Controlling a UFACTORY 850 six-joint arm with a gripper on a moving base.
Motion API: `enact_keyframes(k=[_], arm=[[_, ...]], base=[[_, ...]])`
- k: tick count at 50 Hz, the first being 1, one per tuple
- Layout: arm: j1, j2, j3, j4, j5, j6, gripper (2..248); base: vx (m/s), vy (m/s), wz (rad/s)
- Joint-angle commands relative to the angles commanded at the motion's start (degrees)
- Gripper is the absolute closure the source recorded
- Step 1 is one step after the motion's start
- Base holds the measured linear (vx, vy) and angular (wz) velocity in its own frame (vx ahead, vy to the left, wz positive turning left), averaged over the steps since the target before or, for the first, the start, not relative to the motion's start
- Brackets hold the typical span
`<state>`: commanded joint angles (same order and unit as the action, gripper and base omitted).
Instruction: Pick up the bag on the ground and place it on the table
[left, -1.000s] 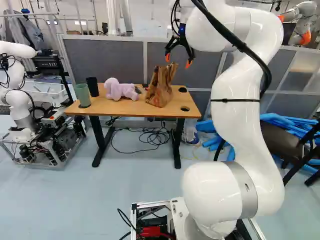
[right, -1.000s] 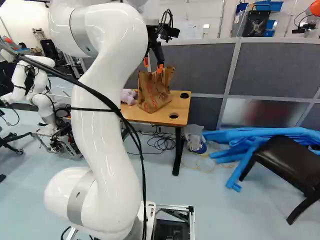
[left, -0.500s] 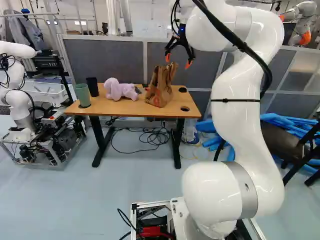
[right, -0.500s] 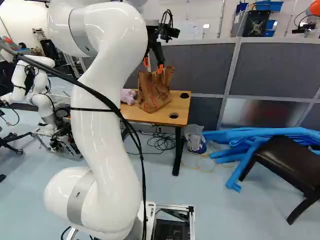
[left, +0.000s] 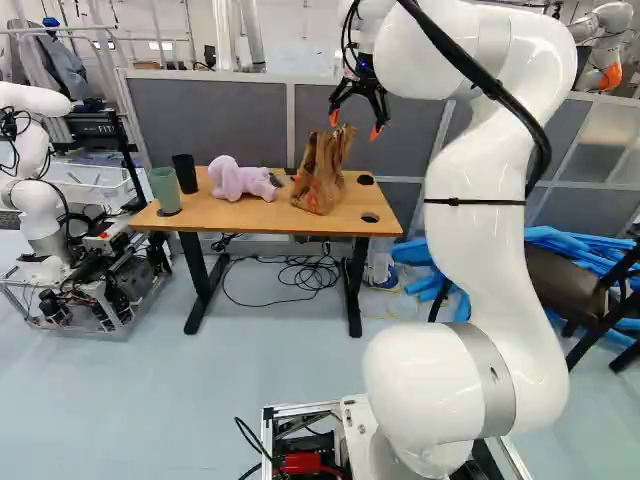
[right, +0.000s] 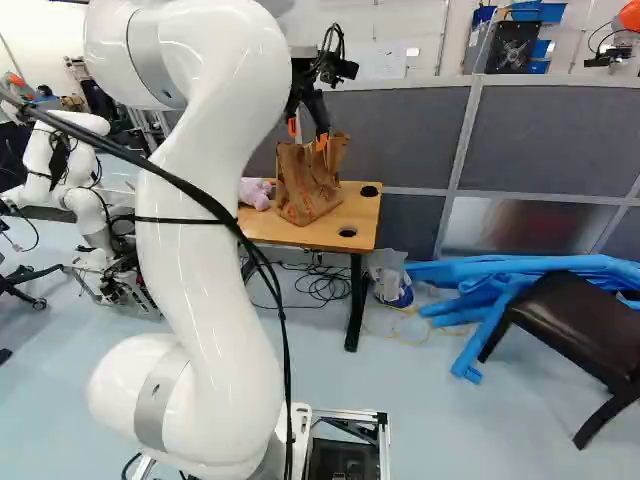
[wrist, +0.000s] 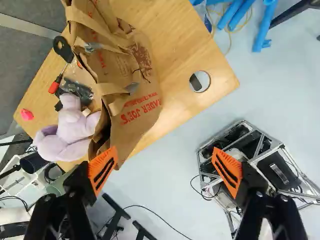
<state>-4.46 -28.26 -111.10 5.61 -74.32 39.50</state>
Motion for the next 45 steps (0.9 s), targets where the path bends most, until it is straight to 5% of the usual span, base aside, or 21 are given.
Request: enact_keyframes(k=[45], arm=[[0.71,7.03,16.84,-0.89,19.74,-6.27,3]], base=[[0.0,0.0,0.0]])
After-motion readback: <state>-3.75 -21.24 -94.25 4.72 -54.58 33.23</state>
